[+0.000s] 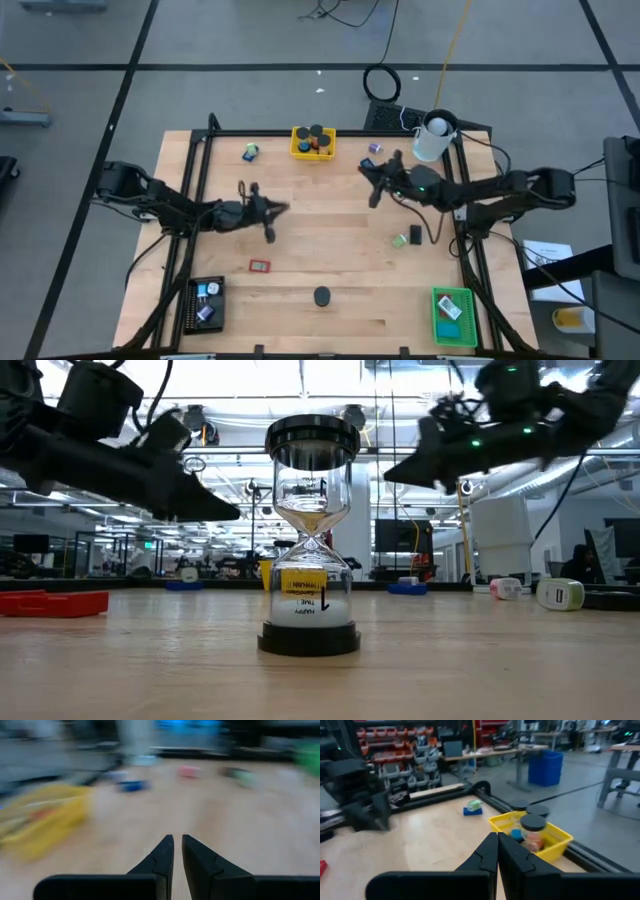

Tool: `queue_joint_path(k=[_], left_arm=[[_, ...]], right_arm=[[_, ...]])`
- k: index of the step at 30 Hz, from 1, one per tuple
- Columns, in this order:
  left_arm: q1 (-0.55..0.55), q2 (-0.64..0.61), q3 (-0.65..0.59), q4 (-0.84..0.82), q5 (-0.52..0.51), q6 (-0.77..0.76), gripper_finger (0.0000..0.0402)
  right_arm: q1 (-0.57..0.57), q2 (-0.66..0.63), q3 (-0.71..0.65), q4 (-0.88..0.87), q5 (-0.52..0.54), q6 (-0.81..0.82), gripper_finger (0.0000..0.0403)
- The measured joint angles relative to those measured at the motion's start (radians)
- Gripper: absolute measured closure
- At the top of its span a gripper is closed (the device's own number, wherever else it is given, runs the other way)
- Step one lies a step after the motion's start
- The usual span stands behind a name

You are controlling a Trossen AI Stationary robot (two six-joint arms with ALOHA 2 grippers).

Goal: Pick & Place Office items
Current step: Put the green charger adapter into the black bin

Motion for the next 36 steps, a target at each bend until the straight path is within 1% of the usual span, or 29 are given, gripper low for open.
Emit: queue_joint_path(k=[1, 2, 3, 5, 9, 11, 14, 17, 19, 22, 26, 29, 32, 34, 36], left_arm=[[0.008, -0.004, 0.000, -0.003, -0.072, -0.011, 0.0355], [0.020, -0.011, 0.000, -0.015, -0.121, -0.014, 0.0355], [0.039, -0.023, 0.000, -0.040, -0.147, -0.026, 0.0355], [0.092, -0.069, 0.000, -0.128, -0.152, -0.074, 0.0355], [0.256, -0.164, 0.004, -0.379, -0.157, -0.212, 0.0355], [0.334, -0.196, 0.005, -0.473, -0.175, -0.258, 0.0355], [0.440, -0.226, 0.008, -0.520, -0.210, -0.258, 0.0354], [0.540, -0.211, 0.008, -0.506, -0.184, -0.287, 0.0341], [0.591, -0.190, 0.008, -0.482, -0.169, -0.332, 0.0316], [0.645, -0.165, 0.026, -0.489, -0.166, -0.396, 0.0259], [0.672, -0.108, 0.079, -0.520, -0.161, -0.422, 0.0172], [0.689, -0.049, 0.155, -0.592, -0.159, -0.423, 0.0116], [0.709, 0.013, 0.247, -0.709, -0.173, -0.424, 0.0074], [0.720, 0.046, 0.304, -0.777, -0.220, -0.432, 0.0057], [0.730, 0.072, 0.347, -0.845, -0.268, -0.459, 0.0048]], right_arm=[[0.003, -0.019, -0.024, 0.014, 0.017, 0.000, 0.0402], [0.006, -0.036, -0.047, 0.020, 0.025, 0.002, 0.0402], [0.008, -0.049, -0.064, 0.026, 0.025, 0.006, 0.0402], [0.010, -0.068, -0.091, 0.044, 0.022, 0.018, 0.0402], [0.009, -0.075, -0.114, 0.057, 0.024, 0.022, 0.0402], [0.009, -0.075, -0.114, 0.068, 0.023, 0.021, 0.0402], [0.009, -0.075, -0.114, 0.076, 0.021, 0.022, 0.0402], [0.009, -0.075, -0.114, 0.083, 0.020, 0.023, 0.0402], [0.009, -0.075, -0.114, 0.082, 0.020, 0.023, 0.0402], [0.009, -0.075, -0.114, 0.082, 0.020, 0.032, 0.0402], [0.009, -0.075, -0.114, 0.082, 0.019, 0.034, 0.0402], [0.009, -0.075, -0.114, 0.082, 0.019, 0.034, 0.0402], [0.014, -0.075, -0.114, 0.081, 0.020, 0.034, 0.0402], [0.023, -0.075, -0.114, 0.081, 0.019, 0.034, 0.0402], [0.032, -0.075, -0.114, 0.081, 0.019, 0.030, 0.0402]])
